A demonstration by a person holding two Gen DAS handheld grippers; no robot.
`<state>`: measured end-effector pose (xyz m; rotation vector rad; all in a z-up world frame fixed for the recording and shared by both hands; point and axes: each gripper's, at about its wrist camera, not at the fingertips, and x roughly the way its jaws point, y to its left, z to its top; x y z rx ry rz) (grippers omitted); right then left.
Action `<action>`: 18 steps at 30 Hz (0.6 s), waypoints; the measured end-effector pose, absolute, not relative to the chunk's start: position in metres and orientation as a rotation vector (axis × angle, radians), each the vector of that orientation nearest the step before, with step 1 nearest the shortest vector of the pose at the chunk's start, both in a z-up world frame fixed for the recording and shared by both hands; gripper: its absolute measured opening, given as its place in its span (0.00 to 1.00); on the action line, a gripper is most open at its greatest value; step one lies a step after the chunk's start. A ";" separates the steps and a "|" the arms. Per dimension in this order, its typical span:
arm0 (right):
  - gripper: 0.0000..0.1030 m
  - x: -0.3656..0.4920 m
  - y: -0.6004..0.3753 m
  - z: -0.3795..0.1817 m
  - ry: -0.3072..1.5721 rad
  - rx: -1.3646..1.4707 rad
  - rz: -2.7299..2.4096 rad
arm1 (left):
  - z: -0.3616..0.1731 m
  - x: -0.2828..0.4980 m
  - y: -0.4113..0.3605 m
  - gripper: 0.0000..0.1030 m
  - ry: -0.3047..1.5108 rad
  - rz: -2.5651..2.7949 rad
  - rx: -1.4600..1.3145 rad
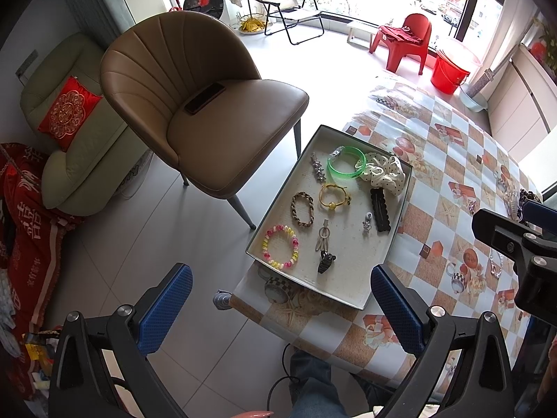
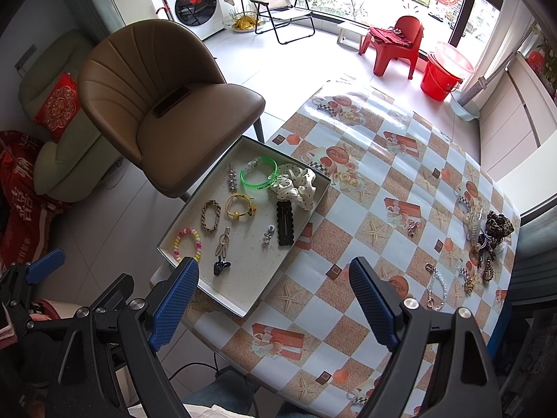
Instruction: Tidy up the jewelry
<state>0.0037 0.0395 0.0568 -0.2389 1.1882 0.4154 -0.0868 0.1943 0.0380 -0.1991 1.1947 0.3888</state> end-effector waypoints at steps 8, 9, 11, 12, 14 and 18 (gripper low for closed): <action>0.87 0.003 0.039 0.057 1.188 -0.239 0.415 | 0.038 -0.087 0.195 1.00 1.194 0.389 -0.199; 0.87 0.004 0.039 0.057 1.189 -0.240 0.415 | 0.038 -0.087 0.194 1.00 1.195 0.389 -0.199; 0.87 0.004 0.039 0.057 1.188 -0.240 0.416 | 0.038 -0.087 0.195 1.00 1.195 0.390 -0.200; 0.87 0.003 0.039 0.056 1.189 -0.241 0.416 | 0.038 -0.087 0.194 1.00 1.195 0.390 -0.200; 0.87 0.003 0.039 0.057 1.189 -0.239 0.416 | 0.038 -0.087 0.194 1.00 1.195 0.390 -0.199; 0.87 0.003 0.039 0.057 1.188 -0.239 0.415 | 0.038 -0.087 0.194 1.00 1.194 0.390 -0.199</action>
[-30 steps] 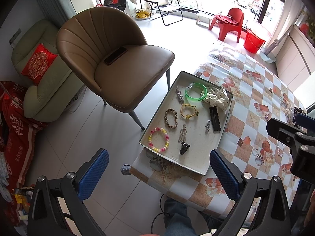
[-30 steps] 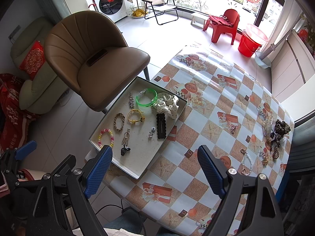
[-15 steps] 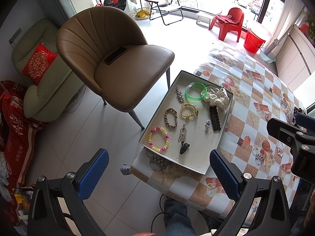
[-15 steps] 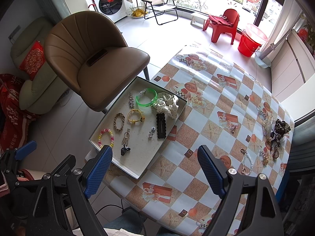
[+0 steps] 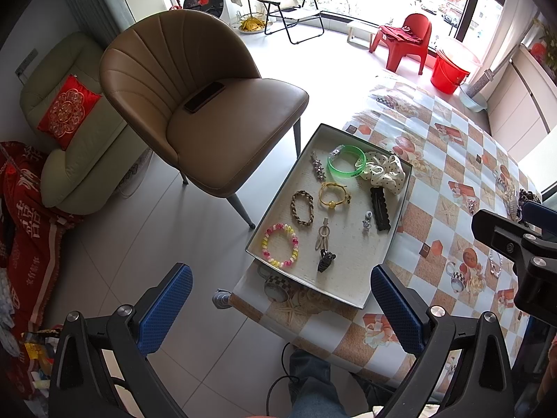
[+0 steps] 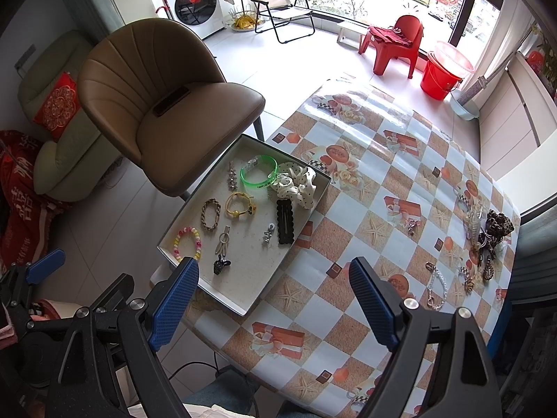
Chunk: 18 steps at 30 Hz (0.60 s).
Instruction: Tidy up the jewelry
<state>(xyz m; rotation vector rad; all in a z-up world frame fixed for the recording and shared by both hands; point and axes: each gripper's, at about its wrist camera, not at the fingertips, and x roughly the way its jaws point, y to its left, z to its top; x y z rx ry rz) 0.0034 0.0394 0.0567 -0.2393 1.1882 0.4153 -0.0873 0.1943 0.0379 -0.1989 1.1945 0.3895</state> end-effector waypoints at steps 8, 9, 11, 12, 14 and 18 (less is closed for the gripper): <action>0.87 0.004 0.039 0.057 1.189 -0.239 0.415 | 0.038 -0.088 0.195 1.00 1.195 0.387 -0.199; 0.87 0.004 0.039 0.056 1.189 -0.239 0.415 | 0.038 -0.088 0.194 1.00 1.195 0.389 -0.199; 0.87 0.003 0.039 0.056 1.190 -0.238 0.414 | 0.038 -0.088 0.194 1.00 1.195 0.390 -0.200; 0.87 0.004 0.039 0.056 1.189 -0.239 0.415 | 0.038 -0.088 0.194 1.00 1.194 0.391 -0.200; 0.87 0.004 0.039 0.056 1.189 -0.239 0.416 | 0.038 -0.088 0.194 1.00 1.194 0.391 -0.199; 0.87 0.004 0.039 0.056 1.189 -0.240 0.416 | 0.038 -0.089 0.196 1.00 1.195 0.392 -0.199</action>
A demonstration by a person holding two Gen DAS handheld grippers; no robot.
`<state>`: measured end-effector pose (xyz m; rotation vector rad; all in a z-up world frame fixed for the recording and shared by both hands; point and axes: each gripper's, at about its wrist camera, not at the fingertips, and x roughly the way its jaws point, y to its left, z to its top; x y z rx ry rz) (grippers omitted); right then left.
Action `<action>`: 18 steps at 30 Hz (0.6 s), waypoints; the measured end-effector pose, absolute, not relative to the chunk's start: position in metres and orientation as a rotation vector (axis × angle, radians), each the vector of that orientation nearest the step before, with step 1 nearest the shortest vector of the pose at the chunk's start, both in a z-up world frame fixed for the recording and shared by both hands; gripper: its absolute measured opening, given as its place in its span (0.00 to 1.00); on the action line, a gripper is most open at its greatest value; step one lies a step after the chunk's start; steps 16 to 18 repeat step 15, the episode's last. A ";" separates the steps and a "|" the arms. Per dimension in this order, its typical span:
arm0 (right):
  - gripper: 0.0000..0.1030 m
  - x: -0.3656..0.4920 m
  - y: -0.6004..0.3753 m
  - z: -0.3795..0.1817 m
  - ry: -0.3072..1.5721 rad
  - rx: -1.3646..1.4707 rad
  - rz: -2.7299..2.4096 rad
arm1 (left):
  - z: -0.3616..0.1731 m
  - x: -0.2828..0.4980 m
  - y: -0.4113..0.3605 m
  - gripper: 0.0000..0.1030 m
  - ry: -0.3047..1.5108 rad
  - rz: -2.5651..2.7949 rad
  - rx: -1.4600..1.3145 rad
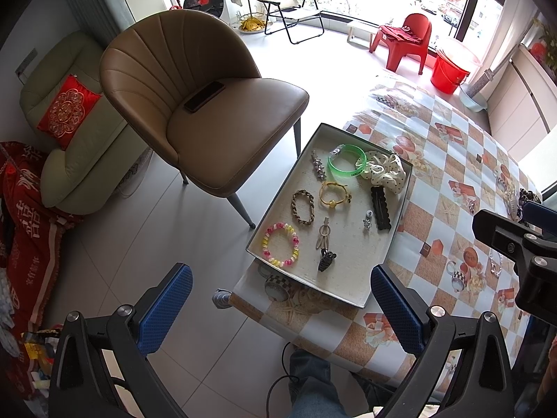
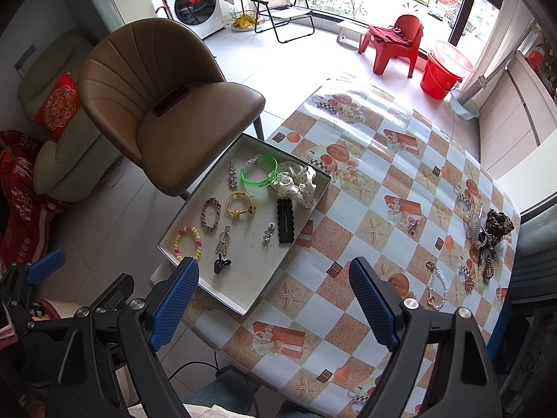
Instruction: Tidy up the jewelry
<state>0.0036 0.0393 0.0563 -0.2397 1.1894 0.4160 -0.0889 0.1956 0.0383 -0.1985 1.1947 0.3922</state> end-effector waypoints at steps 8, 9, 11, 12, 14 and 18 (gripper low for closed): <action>0.87 0.004 0.040 0.056 1.191 -0.239 0.415 | 0.037 -0.092 0.196 1.00 1.193 0.400 -0.202; 0.87 0.003 0.040 0.056 1.191 -0.239 0.415 | 0.036 -0.093 0.195 1.00 1.193 0.403 -0.204; 0.87 0.004 0.040 0.056 1.194 -0.238 0.413 | 0.036 -0.094 0.195 1.00 1.192 0.404 -0.205; 0.87 0.003 0.040 0.056 1.194 -0.238 0.413 | 0.036 -0.094 0.194 1.00 1.192 0.406 -0.204; 0.87 0.004 0.039 0.056 1.193 -0.239 0.414 | 0.035 -0.095 0.195 1.00 1.193 0.405 -0.206; 0.87 0.003 0.039 0.056 1.193 -0.239 0.414 | 0.035 -0.094 0.194 1.00 1.193 0.405 -0.205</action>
